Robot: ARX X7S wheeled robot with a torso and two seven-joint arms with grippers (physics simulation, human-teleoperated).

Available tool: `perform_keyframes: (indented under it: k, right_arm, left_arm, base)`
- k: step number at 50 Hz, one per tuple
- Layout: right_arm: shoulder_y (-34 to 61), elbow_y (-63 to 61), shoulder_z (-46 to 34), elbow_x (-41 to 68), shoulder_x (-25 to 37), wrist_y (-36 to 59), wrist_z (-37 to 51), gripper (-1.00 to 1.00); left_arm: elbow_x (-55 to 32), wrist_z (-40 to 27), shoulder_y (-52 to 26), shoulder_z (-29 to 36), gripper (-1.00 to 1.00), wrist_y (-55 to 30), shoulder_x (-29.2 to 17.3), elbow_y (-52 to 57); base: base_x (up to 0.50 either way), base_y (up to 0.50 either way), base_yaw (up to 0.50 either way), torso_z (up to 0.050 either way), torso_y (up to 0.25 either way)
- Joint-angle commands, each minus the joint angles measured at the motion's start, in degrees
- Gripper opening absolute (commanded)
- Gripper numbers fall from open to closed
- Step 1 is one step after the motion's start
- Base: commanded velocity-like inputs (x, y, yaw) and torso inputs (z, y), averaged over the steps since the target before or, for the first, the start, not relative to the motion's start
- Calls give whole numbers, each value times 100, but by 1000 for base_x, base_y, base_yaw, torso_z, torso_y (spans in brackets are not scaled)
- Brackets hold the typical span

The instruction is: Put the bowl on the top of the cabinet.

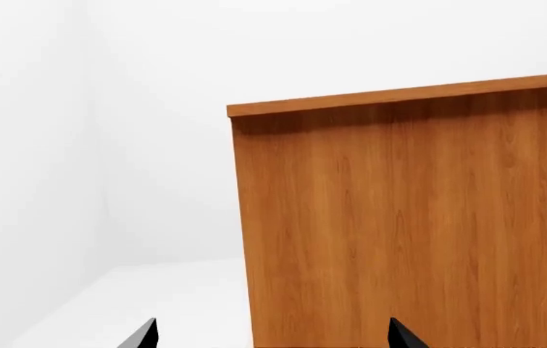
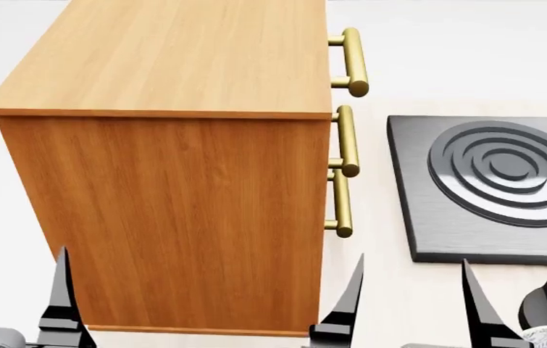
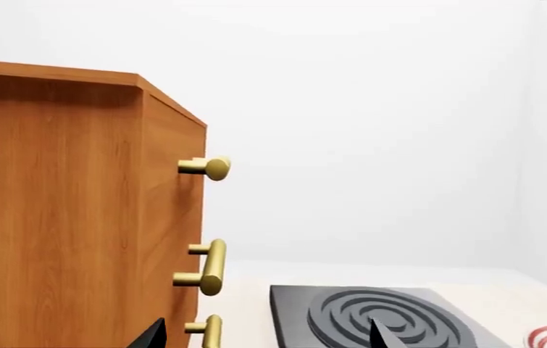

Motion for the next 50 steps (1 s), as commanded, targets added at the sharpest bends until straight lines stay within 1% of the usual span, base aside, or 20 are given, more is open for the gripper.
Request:
perform_keyframes:
  k: [1, 7, 13, 17, 19, 22, 24, 25, 29, 30, 31, 32, 34, 38, 40, 41, 43, 44, 47, 50]
  right_arm:
    - [9, 71, -40, -41, 20, -57, 73, 100]
    - [11, 106, -89, -142, 35, -80, 138, 100]
    - [33, 155, -97, -490, 2, -18, 445, 100]
    - [100, 55, -45, -469, 2, 297, 495, 100]
    - [187, -55, 38, -368, -4, 756, 510, 100]
    - [237, -183, 129, -321, -30, 1088, 596, 100]
    - [323, -401, 126, -402, 37, 1688, 640, 100]
    - [328, -465, 53, -387, 158, 1668, 488, 100]
    - [350, -674, 197, -204, 267, 1890, 362, 100]
    - [410, -741, 275, -127, 260, 2145, 367, 100]
    - [438, -758, 281, -110, 294, 2170, 333, 100]
    - [505, -877, 313, 0, 374, 2491, 225, 100]
    - [558, -995, 328, 7, 461, 2705, 197, 100]
    - [685, -1334, 422, 304, 641, 3587, -40, 100]
    - [706, -1403, 322, 224, 764, 3741, -44, 100]
    - [752, -1503, 325, 286, 830, 4044, -100, 100]
    - [755, -1598, 248, 155, 956, 4018, -60, 100]
    - [802, -1685, 249, 253, 1027, 4293, -169, 100]
    - [836, -1830, 333, 295, 1109, 4530, -197, 100]
    - [845, -1881, 226, 198, 1302, 4743, -187, 100]
  left_arm:
    - [-20, -15, -1, 14, 100, 52, -17, -58]
    - [-21, -29, 0, 27, 100, 62, -26, -70]
    - [-40, -53, 7, 18, 100, 29, -44, -24]
    - [-48, -56, -13, 22, 100, 41, -47, -57]
    - [-45, -61, -8, 31, 100, 47, -50, -61]
    - [-48, -69, -7, 33, 100, 38, -59, -60]
    - [-60, -67, 2, 25, 100, 61, -65, -75]
    - [-71, -64, 9, 19, 100, 85, -64, -92]
    - [-103, -65, 5, -2, 100, 121, -65, -137]
    - [-113, -67, 1, -6, 100, 111, -67, -133]
    - [-114, -69, -5, -4, 100, 106, -68, -137]
    - [-99, -73, -10, 10, 100, 100, -70, -145]
    - [-93, -78, -18, 25, 100, 86, -75, -139]
    - [-87, -79, -72, 53, 100, 82, -58, -205]
    - [-89, -82, -85, 61, 100, 71, -59, -208]
    - [-82, -84, -100, 73, 100, 56, -60, -210]
    - [-84, -93, -109, 81, 100, 19, -66, -173]
    - [-77, -97, -108, 91, 100, 9, -70, -159]
    - [-80, -100, -122, 99, 100, 6, -73, -172]
    - [-64, -111, -147, 123, 100, 3, -65, -216]
  base:
    - [0, 0, 0, 0, 0]
    - [0, 0, 0, 0, 0]
    - [0, 0, 0, 0, 0]
    - [0, 0, 0, 0, 0]
    - [0, 0, 0, 0, 0]
    - [0, 0, 0, 0, 0]
    - [0, 0, 0, 0, 0]
    - [0, 0, 0, 0, 0]
    - [0, 0, 0, 0, 0]
    - [0, 0, 0, 0, 0]
    - [0, 0, 0, 0, 0]
    - [0, 0, 0, 0, 0]
    - [0, 0, 0, 0, 0]
    - [0, 0, 0, 0, 0]
    - [0, 0, 0, 0, 0]
    - [0, 0, 0, 0, 0]
    - [0, 0, 0, 0, 0]
    - [0, 0, 0, 0, 0]
    - [0, 0, 0, 0, 0]
    - [0, 0, 0, 0, 0]
